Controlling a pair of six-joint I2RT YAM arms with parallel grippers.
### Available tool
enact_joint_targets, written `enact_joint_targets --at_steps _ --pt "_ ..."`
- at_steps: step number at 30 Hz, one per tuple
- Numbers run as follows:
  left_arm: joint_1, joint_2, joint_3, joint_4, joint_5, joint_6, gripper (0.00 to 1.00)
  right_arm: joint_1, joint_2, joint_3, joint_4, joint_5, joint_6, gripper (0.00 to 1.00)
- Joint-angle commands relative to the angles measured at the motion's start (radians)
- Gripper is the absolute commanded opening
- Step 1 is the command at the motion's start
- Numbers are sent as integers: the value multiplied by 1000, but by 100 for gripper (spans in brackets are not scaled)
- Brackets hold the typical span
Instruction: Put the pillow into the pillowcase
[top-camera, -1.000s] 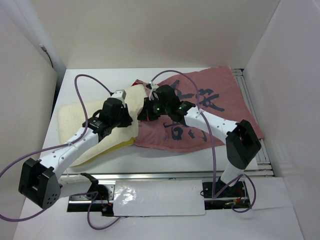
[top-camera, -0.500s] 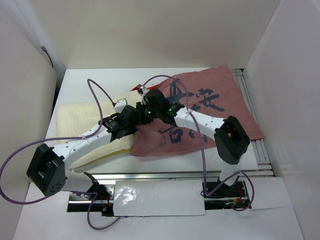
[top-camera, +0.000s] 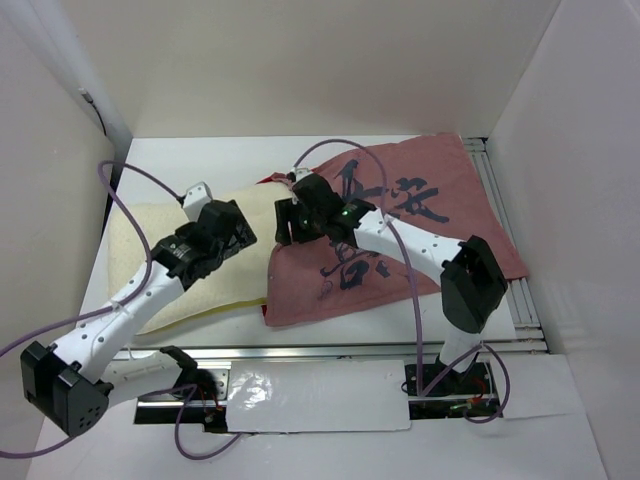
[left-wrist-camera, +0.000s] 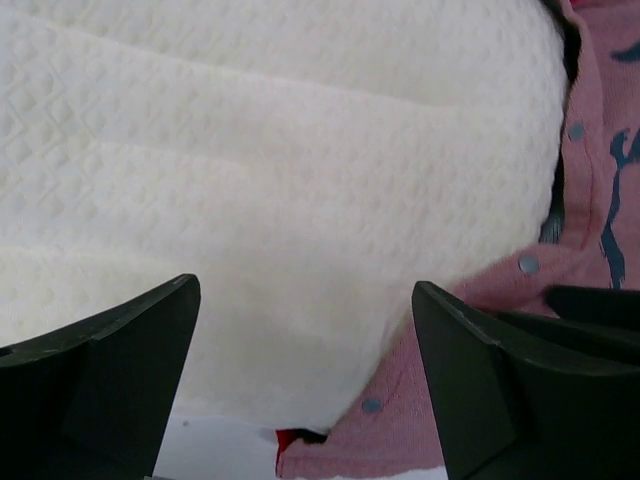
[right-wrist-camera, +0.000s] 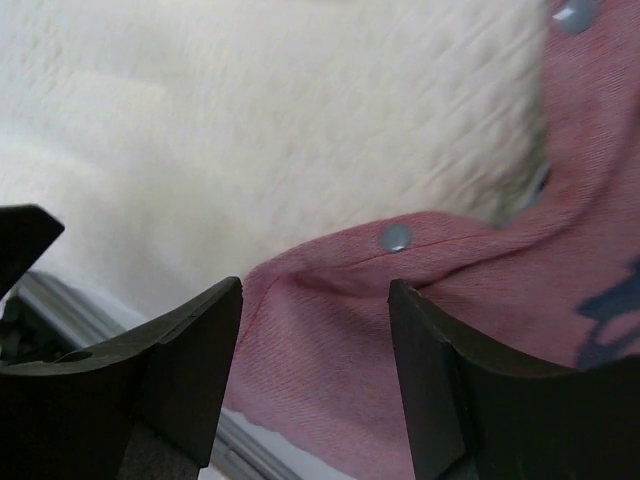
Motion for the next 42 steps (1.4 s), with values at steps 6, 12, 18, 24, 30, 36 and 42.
enact_joint_targets --at_steps 6,12,18,24,30,36,42 --pt "173 249 97 261 189 302 100 -86 92 276 -113 190 -189 67" --pt "242 452 194 327 333 365 100 -131 259 420 -46 157 -398 62" --pt "252 555 206 398 381 389 88 -151 408 585 -86 155 -423 57" --pt "252 610 177 417 429 399 21 -151 477 638 -86 290 -384 19" --pt "252 594 152 448 407 412 0 -88 427 638 -67 413 -384 4" --pt "242 457 67 604 458 422 0 -28 393 685 -148 346 -337 3" --pt "207 350 54 741 565 378 0 -28 343 711 -152 5 -202 0"
